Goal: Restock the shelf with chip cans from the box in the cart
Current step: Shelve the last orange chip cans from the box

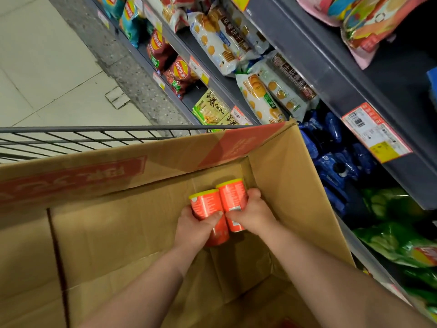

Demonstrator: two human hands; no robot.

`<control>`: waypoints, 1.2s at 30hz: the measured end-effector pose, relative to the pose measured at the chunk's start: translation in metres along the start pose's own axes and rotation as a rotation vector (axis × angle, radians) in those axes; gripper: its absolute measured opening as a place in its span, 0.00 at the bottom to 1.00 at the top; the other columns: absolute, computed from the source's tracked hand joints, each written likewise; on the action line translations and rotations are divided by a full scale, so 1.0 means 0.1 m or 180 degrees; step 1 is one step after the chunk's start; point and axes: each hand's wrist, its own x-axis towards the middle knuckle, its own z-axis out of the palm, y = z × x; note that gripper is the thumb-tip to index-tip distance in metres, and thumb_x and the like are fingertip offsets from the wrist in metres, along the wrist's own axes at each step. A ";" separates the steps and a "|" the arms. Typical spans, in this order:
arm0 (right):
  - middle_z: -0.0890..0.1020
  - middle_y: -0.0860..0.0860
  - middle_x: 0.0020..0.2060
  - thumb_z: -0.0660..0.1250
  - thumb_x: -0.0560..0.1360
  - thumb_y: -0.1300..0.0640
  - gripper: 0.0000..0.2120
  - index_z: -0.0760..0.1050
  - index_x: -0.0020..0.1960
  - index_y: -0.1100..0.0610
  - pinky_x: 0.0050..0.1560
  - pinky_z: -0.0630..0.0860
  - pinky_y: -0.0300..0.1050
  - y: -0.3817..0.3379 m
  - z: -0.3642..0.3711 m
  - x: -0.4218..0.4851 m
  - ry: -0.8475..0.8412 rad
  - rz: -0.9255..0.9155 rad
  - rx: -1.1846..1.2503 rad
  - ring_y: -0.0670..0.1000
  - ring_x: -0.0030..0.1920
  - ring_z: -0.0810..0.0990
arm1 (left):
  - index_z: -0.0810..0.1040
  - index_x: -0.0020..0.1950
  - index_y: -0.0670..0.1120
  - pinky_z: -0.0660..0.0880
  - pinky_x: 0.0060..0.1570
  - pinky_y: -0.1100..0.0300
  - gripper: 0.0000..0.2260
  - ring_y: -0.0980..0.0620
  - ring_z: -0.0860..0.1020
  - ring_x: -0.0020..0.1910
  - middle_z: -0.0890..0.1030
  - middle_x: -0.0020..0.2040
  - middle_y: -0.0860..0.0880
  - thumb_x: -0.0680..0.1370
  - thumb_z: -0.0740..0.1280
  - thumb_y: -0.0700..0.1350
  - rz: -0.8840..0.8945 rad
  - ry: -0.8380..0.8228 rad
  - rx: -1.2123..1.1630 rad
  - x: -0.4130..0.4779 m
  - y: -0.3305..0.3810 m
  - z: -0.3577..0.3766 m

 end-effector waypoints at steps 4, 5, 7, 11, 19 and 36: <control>0.74 0.53 0.61 0.75 0.63 0.49 0.40 0.62 0.69 0.54 0.58 0.73 0.46 0.05 -0.08 -0.28 0.0137 -0.0030 0.0183 0.56 0.59 0.77 | 0.72 0.59 0.47 0.73 0.47 0.59 0.22 0.52 0.79 0.48 0.80 0.53 0.50 0.70 0.75 0.51 0.0102 -0.0197 -0.0098 -0.24 -0.02 -0.05; 0.75 0.53 0.60 0.75 0.59 0.46 0.39 0.65 0.66 0.54 0.58 0.74 0.48 0.06 -0.11 -0.35 0.0179 -0.0062 0.0215 0.55 0.58 0.77 | 0.72 0.58 0.48 0.74 0.46 0.59 0.21 0.52 0.80 0.47 0.81 0.52 0.49 0.70 0.75 0.50 0.0136 -0.0229 -0.0160 -0.31 0.00 -0.06; 0.77 0.52 0.57 0.70 0.51 0.40 0.39 0.70 0.61 0.51 0.57 0.76 0.51 0.09 -0.20 -0.50 0.0230 -0.0089 0.0337 0.54 0.54 0.79 | 0.69 0.56 0.49 0.76 0.45 0.58 0.20 0.51 0.80 0.46 0.80 0.50 0.50 0.71 0.75 0.48 0.0224 -0.0282 -0.0281 -0.48 0.08 -0.08; 0.78 0.49 0.54 0.73 0.54 0.41 0.33 0.71 0.57 0.47 0.57 0.76 0.50 0.17 -0.43 -0.84 0.0344 -0.0181 0.0595 0.51 0.52 0.79 | 0.70 0.54 0.49 0.78 0.54 0.48 0.20 0.48 0.81 0.49 0.80 0.52 0.48 0.69 0.76 0.49 0.0461 -0.0318 -0.0395 -0.81 0.24 -0.09; 0.76 0.49 0.54 0.75 0.61 0.47 0.27 0.68 0.57 0.45 0.57 0.75 0.47 0.58 -0.97 -1.69 0.0812 -0.0557 0.1105 0.49 0.53 0.77 | 0.73 0.48 0.52 0.78 0.54 0.48 0.28 0.50 0.82 0.47 0.82 0.49 0.50 0.54 0.73 0.62 0.1098 -0.0524 -0.0268 -1.57 0.53 0.15; 0.80 0.46 0.43 0.76 0.66 0.58 0.17 0.69 0.44 0.47 0.48 0.76 0.42 3.42 -0.72 -4.28 0.2364 -0.0127 0.2583 0.45 0.43 0.79 | 0.73 0.55 0.51 0.77 0.53 0.52 0.21 0.51 0.81 0.48 0.81 0.51 0.49 0.67 0.77 0.52 0.2179 -0.2094 0.0827 -4.05 -0.64 1.69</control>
